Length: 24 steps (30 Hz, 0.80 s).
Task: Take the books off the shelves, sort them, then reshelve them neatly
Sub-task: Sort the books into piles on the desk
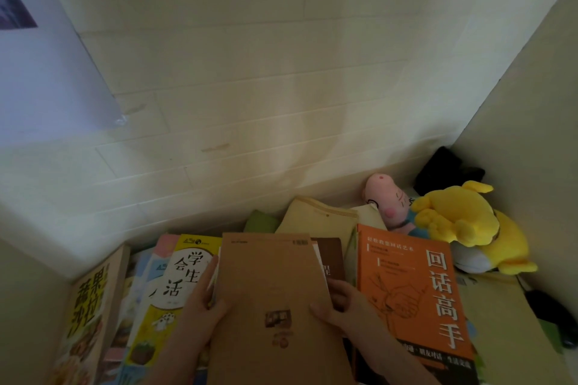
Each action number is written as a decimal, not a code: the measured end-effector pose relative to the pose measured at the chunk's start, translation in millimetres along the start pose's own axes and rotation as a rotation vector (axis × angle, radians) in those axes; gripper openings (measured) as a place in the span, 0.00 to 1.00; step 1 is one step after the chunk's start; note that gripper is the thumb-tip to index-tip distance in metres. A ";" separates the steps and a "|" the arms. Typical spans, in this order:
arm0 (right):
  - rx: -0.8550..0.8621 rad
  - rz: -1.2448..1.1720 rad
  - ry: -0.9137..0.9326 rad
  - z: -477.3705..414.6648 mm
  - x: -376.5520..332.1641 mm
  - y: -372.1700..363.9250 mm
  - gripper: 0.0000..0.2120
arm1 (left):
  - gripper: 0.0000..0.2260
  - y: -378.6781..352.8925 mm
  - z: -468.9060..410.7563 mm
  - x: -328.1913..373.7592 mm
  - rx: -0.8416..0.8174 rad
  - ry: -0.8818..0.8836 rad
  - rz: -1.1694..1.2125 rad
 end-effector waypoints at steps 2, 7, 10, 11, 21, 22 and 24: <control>0.014 -0.039 0.001 -4.3 -0.1 -0.6 0.30 | 0.21 7.3 -2.7 -4.0 0.016 0.055 0.092; 0.082 0.039 0.080 -8.4 -8.3 4.8 0.17 | 0.21 18.0 -6.5 10.4 0.009 -0.059 -0.032; 0.129 0.054 0.172 1.8 -38.8 20.4 0.14 | 0.21 26.1 -12.6 7.4 -0.003 -0.109 -0.117; 0.115 0.023 0.213 6.9 -50.8 24.6 0.13 | 0.22 28.4 -14.9 5.2 -0.003 -0.086 -0.095; -0.299 -0.149 0.522 -8.9 -87.4 -12.7 0.05 | 0.21 45.7 -38.3 -12.3 0.050 0.196 0.111; -0.351 -0.100 0.441 -15.3 -72.5 -19.6 0.08 | 0.24 46.0 -35.8 -14.7 -0.005 0.168 0.128; -0.366 0.059 0.377 -25.3 -40.7 -24.7 0.08 | 0.34 48.9 -29.1 -18.8 -0.077 0.157 0.092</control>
Point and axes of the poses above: each hand's wrist, its own z-axis away from the middle knuckle, its own y-axis out of the back of the hand, x = y × z, the point moved 5 cm from there along -z, towards the middle knuckle, and after that the axes turned 8 degrees about z, right-handed, at the moved point
